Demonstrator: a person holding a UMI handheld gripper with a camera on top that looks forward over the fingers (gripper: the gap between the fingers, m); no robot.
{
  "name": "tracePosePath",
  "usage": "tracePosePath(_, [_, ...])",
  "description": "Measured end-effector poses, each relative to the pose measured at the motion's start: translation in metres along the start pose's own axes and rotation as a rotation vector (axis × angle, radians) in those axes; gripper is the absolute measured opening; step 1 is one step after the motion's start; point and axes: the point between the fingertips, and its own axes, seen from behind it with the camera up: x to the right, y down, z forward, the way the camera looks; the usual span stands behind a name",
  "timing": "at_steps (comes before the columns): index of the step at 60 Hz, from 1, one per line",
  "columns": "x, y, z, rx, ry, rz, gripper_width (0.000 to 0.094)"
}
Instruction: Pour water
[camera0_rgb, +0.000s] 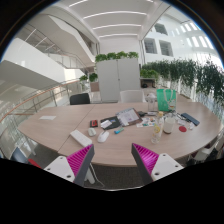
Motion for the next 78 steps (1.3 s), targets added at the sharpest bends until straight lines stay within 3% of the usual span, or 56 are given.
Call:
tracePosePath(16, [0.01, 0.007, 0.019, 0.017, 0.045, -0.01, 0.0815])
tracePosePath(28, [0.083, 0.011, 0.058, 0.096, 0.098, -0.05, 0.0813])
tracePosePath(41, [0.213, 0.026, 0.17, 0.147, 0.196, -0.069, 0.0812])
tracePosePath(58, [0.3, 0.023, 0.319, 0.169, 0.193, -0.011, 0.081])
tracePosePath(61, [0.306, 0.019, 0.335, 0.184, 0.189, -0.025, 0.0744])
tracePosePath(64, [0.306, 0.02, 0.357, 0.174, 0.171, -0.035, 0.0536])
tracePosePath(72, [0.315, 0.006, 0.371, 0.274, 0.19, -0.081, 0.0509])
tracePosePath(78, [0.319, 0.004, 0.38, 0.266, 0.193, -0.059, 0.0392])
